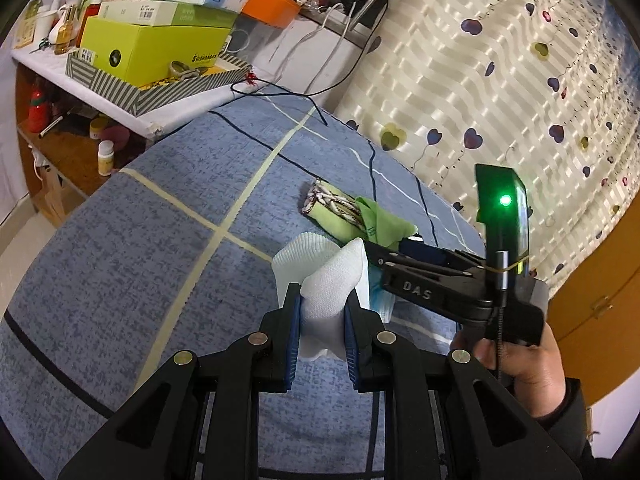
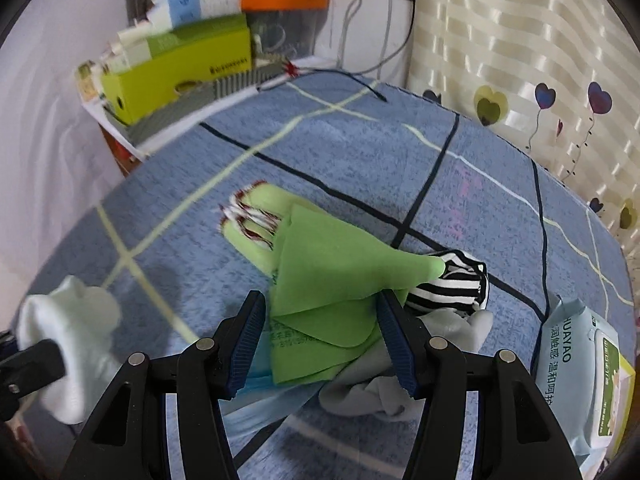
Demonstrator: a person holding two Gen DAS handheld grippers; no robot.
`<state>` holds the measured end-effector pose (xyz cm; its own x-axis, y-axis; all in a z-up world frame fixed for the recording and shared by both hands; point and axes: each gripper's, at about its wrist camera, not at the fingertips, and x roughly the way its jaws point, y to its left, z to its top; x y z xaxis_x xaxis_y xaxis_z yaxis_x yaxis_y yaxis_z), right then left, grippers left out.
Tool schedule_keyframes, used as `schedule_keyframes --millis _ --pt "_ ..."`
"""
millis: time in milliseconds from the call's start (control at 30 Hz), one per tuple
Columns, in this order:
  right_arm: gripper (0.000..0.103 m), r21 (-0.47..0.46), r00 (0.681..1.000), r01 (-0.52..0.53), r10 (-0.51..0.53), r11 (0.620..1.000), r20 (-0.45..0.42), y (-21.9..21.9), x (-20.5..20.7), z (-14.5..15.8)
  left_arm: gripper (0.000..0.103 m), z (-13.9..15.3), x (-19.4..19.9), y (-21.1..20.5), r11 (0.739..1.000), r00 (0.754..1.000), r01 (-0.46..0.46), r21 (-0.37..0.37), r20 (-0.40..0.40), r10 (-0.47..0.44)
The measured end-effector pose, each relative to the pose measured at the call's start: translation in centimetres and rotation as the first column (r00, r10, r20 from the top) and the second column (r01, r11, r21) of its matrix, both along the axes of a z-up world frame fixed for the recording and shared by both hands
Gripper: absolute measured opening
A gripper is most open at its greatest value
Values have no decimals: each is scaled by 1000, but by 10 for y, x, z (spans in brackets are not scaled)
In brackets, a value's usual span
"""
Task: Organize soft objects
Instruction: 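Grasp the green cloth with the right tool while the left tool holds the white cloth, then carry the white cloth in the left tool and green cloth in the right tool to the box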
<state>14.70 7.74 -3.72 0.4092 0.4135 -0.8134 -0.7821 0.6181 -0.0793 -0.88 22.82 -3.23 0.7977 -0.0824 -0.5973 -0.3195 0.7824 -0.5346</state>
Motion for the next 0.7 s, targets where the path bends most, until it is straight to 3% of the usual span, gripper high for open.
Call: schedule_keyframes --millis 100,167,267,367,700 --pt "53 18 1000 27 -27 999 10 -3 2 2 20 -2 1 1 1000 1000 3 -7 -1 -3" --pt "25 25 999 34 -35 999 22 -6 3 5 20 -2 2 0 1000 1000 8 -9 -1 -8" --pt "15 36 999 42 -43 998 23 -10 6 8 20 -2 3 -3 1000 1000 15 -10 0 -15" --pt "9 58 998 54 -55 997 26 -17 6 13 20 -1 3 -5 1000 1000 23 -10 0 -23" --pt "9 180 997 26 -40 983 71 -46 -20 57 20 15 0 -20 999 999 46 11 23 -46"
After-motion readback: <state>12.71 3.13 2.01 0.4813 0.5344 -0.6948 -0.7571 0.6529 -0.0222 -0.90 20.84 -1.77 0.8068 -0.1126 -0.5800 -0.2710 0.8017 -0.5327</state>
